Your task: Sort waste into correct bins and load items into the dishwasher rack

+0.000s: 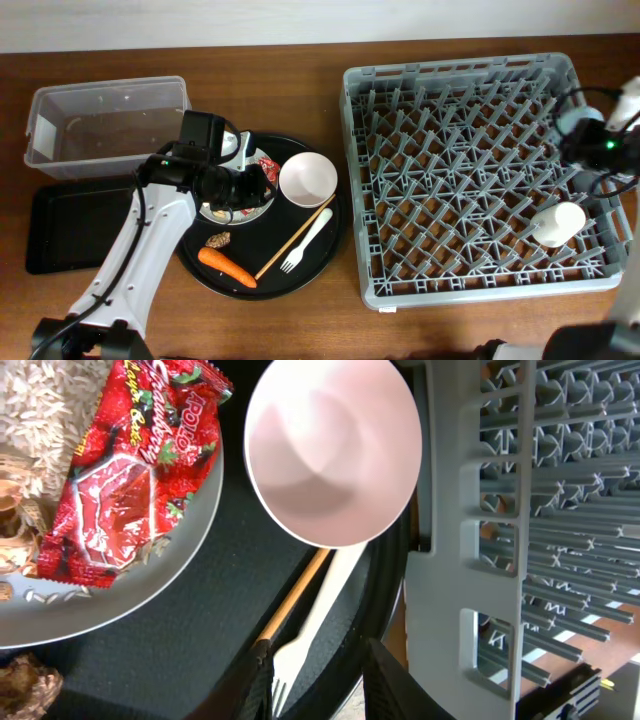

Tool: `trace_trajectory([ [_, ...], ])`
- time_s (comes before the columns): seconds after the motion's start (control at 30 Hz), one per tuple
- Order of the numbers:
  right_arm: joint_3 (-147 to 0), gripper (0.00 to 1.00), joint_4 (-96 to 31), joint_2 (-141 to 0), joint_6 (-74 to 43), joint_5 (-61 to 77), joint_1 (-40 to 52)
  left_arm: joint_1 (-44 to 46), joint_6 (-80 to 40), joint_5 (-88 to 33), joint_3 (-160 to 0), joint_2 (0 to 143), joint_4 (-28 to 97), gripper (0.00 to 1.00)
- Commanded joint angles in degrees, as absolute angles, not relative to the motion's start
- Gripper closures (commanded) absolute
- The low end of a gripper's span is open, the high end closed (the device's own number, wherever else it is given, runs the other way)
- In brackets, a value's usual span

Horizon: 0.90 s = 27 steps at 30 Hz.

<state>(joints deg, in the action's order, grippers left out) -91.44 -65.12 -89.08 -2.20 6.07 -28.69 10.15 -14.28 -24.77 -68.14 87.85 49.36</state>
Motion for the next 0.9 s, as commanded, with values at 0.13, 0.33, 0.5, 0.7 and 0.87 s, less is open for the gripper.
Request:
trace_trajectory([
  [0.13,-92.27,0.56,-63.11,-99.88,-9.15,0.14,-32.45,10.07,-13.13,-24.16,-68.29,87.50,49.41,0.71],
  [0.33,-92.25,0.55,-63.02,-102.56,-9.10,0.21,-32.32,10.07,-13.15,-24.16,-68.29,87.50,49.39,0.71],
  [0.5,-92.05,0.31,-63.22,-102.61,-9.08,1.80,-32.27,10.07,-13.15,-24.16,-68.29,87.50,49.39,0.71],
  [0.7,-92.05,0.01,-63.22,-102.61,-9.10,2.79,-32.27,10.07,-13.15,-24.16,-68.29,87.50,49.39,0.70],
  [0.87,-92.05,0.01,-63.72,-102.61,-9.06,7.70,-32.27,10.07,-13.15,-24.16,-68.29,87.50,49.39,0.71],
])
